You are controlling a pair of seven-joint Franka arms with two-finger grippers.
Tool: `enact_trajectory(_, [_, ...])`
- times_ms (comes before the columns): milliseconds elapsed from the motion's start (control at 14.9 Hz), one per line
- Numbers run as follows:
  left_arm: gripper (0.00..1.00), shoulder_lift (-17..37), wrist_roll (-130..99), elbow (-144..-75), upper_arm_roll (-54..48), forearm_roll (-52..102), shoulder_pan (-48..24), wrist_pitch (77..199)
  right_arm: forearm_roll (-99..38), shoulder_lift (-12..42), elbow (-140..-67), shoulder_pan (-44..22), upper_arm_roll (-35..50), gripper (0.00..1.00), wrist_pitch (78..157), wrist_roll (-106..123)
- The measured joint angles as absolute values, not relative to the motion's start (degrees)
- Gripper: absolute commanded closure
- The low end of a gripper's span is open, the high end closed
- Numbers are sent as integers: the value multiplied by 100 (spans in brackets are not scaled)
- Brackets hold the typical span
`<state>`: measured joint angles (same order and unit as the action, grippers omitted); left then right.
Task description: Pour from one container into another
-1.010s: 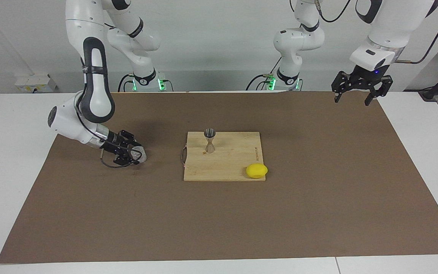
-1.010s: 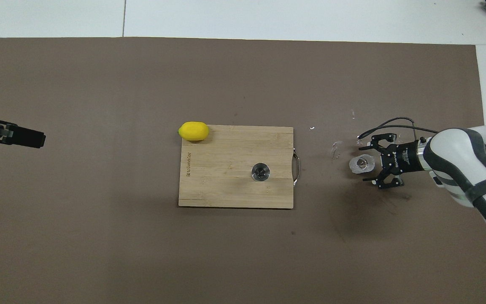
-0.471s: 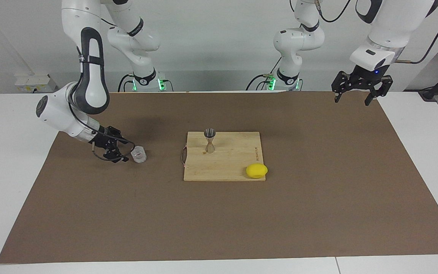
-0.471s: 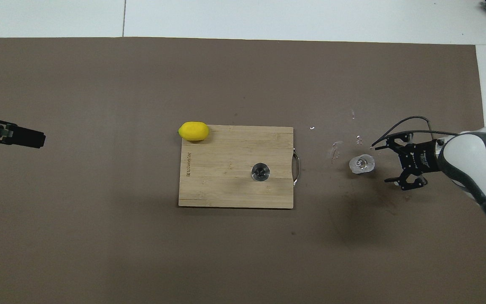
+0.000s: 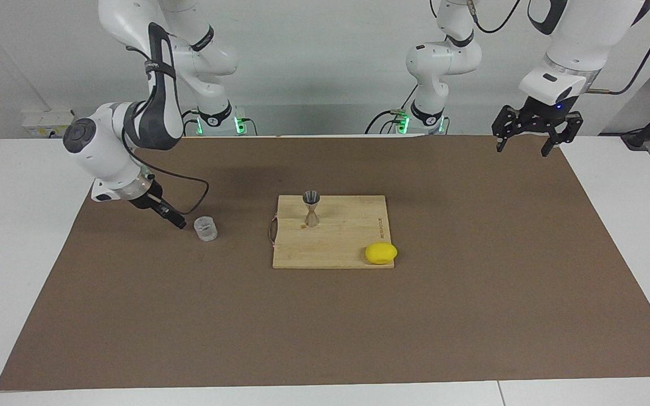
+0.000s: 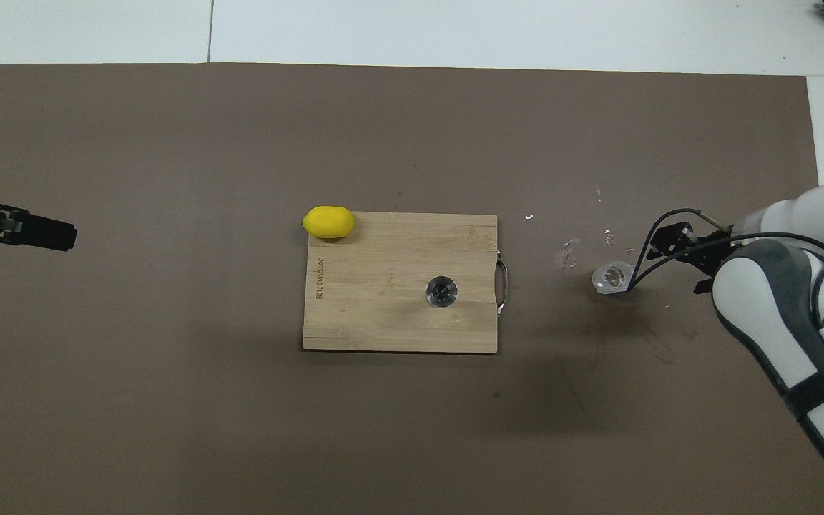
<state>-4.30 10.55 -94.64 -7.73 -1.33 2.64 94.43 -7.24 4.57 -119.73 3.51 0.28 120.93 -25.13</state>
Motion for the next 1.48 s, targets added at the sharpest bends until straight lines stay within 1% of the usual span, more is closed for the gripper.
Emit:
enact_trajectory(135, [0,-430,1055,-9464,-773,-133,264,9443,-458,203,-11919,55,43,0,12057,-2334])
enact_trajectory(269, [0,-431,1055,-9464,-773,-133,264,9443,-250,-82,-11770,-197,52,0,11693,-2067])
enact_trajectory(404, [0,-431,1055,-9464,-773,-133,264,9443,-99,-269,-11384,-301,59,0,11171,-1828])
enact_trajectory(538, [0,-431,1055,-9464,-773,-133,264,9443,-55,-341,-10832,-278,44,0,10690,-1636])
enact_trajectory(740, [0,-431,1055,-9464,-773,-133,264,9443,14,-322,-10097,-255,4,0,10243,-1532])
enact_trajectory(1010, [0,-431,1055,-9464,-773,-133,264,9443,190,-148,-9380,-227,-7,0,9792,-1276])
enact_trajectory(1144, [0,-431,1055,-9464,-773,-133,264,9443,190,-54,-9212,-209,-6,0,9637,-1133])
enact_trajectory(1481, [0,-431,1055,-9465,-772,-133,264,9443,193,8,-9186,-206,-11,0,9440,-644])
